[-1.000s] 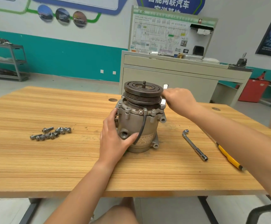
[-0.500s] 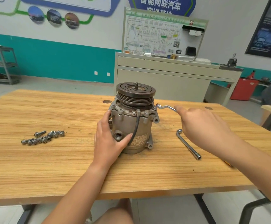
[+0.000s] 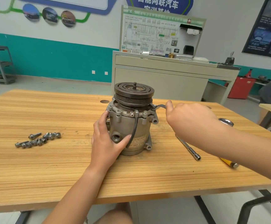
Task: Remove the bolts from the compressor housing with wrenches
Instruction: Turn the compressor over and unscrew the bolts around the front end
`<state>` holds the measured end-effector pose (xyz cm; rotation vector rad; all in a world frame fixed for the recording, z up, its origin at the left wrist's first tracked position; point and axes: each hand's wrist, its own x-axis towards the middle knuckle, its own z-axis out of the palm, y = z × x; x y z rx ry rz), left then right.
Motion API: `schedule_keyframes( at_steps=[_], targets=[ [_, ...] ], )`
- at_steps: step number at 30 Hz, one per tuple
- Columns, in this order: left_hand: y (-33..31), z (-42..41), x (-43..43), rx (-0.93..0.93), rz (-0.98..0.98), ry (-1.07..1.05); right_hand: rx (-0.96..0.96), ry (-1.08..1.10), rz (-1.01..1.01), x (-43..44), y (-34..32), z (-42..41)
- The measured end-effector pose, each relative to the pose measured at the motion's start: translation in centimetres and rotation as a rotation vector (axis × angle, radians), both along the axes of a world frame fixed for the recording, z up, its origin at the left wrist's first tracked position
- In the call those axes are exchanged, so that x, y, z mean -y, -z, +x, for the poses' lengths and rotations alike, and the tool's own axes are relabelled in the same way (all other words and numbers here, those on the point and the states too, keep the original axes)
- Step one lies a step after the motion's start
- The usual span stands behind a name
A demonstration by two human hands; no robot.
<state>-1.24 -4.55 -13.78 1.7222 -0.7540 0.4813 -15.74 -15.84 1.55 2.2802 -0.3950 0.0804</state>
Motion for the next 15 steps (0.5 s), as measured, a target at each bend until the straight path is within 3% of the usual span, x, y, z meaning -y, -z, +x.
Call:
schedule_keyframes(
  at_steps=[15],
  targets=[
    [-0.1,-0.2,-0.1,-0.04,0.026,-0.003,-0.082,-0.011,-0.069,-1.5,1.6,0.5]
  ],
)
